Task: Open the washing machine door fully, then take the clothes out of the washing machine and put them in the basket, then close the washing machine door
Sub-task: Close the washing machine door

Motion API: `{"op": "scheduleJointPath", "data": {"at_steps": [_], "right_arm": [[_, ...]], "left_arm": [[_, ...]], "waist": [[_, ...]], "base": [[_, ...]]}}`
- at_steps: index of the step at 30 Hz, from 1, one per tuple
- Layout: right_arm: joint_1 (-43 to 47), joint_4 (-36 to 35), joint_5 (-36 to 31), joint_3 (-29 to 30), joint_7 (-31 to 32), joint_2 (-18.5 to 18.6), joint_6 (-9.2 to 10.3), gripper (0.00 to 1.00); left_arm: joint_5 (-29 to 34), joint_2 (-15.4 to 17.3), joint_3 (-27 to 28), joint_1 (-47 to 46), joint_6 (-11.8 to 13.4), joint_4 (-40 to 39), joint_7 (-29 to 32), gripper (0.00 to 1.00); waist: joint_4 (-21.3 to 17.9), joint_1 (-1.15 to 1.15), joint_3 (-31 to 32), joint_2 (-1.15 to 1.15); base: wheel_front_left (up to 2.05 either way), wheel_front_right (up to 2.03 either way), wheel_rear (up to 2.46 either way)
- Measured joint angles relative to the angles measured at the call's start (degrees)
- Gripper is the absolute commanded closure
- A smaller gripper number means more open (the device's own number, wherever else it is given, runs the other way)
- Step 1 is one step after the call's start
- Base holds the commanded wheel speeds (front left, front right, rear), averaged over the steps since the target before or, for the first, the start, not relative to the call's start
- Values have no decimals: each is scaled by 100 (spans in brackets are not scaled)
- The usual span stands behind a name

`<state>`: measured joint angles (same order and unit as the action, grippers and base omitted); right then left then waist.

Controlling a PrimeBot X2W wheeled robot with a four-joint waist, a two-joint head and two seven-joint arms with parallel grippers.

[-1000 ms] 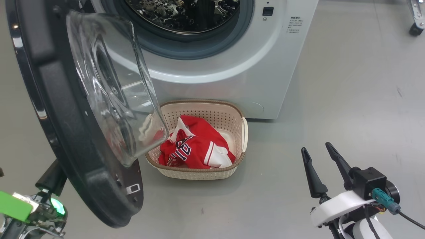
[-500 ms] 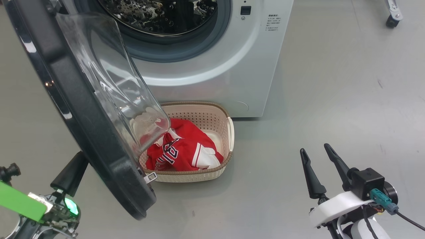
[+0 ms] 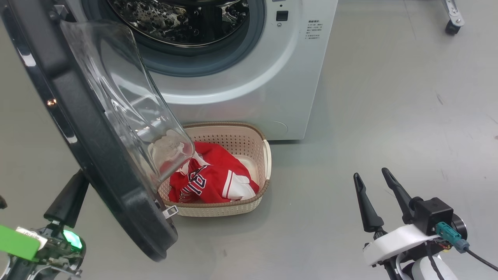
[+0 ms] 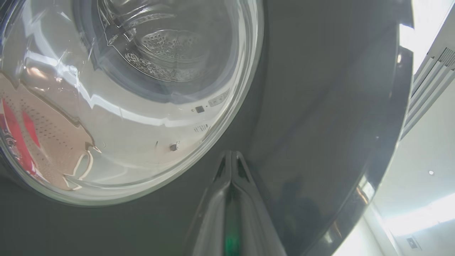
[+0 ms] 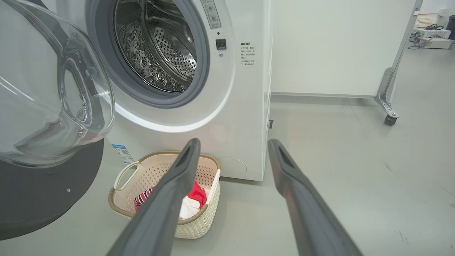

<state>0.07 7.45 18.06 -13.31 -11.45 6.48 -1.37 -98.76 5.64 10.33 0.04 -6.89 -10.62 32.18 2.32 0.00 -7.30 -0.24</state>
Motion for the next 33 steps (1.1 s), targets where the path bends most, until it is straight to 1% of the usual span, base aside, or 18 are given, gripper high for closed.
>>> {"op": "scheduleJointPath", "data": {"at_steps": [4, 5, 6, 7, 13, 18, 19, 22, 26, 27, 29, 30, 33], "right_arm": [[0, 3, 0, 18, -4, 3, 1, 0], [0, 3, 0, 23, -4, 4, 1, 0], [0, 4, 0, 27, -5, 7, 2, 0], [0, 4, 0, 30, -7, 8, 2, 0], [0, 5, 0, 34, -21, 13, 7, 0], [-2, 5, 0, 36, -30, 34, 7, 0], [-4, 5, 0, 36, -30, 34, 7, 0], [-13, 5, 0, 40, -31, 35, 7, 0], [-21, 15, 0, 64, -54, 54, 8, 0], [-24, 18, 0, 70, -55, 60, 8, 0], [-31, 19, 0, 76, -55, 75, 8, 0], [-35, 19, 0, 76, -55, 76, 8, 0], [-62, 22, 0, 75, -55, 77, 8, 0]], "left_arm": [[-5, -51, 136, 5, 0, -51, -83, 100], [-5, -74, 201, 7, 0, -56, -144, 91], [-8, -88, 260, 8, 0, -58, -191, 72], [-8, -96, 301, 11, 0, -66, -215, 0], [3, -160, 495, 17, 0, -192, -456, 0], [211, -190, 670, 16, 0, -250, -736, 0], [341, -193, 695, 16, 0, -245, -820, 0], [855, -188, 816, 15, 0, -291, -1079, 0], [1809, -12, 803, 15, -1, -477, -1381, 0], [2097, 67, 782, 16, -1, -517, -1472, 0], [2966, 372, 716, 27, -1, -637, -1651, 0], [3272, 493, 705, 27, -2, -694, -1769, 0], [4157, 692, 501, 92, -3, -800, -2043, 0]], "waist": [[20, 0, 1, 0], [27, 0, 1, 0], [34, 0, 0, 0], [43, 0, 0, 0], [99, 0, -18, 0], [148, 0, -42, 0], [157, 0, -45, 0], [177, 0, -48, 0], [197, 0, -36, 0], [203, 0, -31, 0], [212, 0, -24, 0], [216, 0, -21, 0], [225, 0, -9, 0]], "base": [[0, 0, 0], [0, 0, 0], [0, 0, 0], [0, 0, 0], [0, 0, 0], [0, 0, 0], [0, 0, 0], [0, 0, 0], [0, 0, 0], [0, 0, 0], [0, 0, 0], [0, 0, 0], [0, 0, 0]]}}
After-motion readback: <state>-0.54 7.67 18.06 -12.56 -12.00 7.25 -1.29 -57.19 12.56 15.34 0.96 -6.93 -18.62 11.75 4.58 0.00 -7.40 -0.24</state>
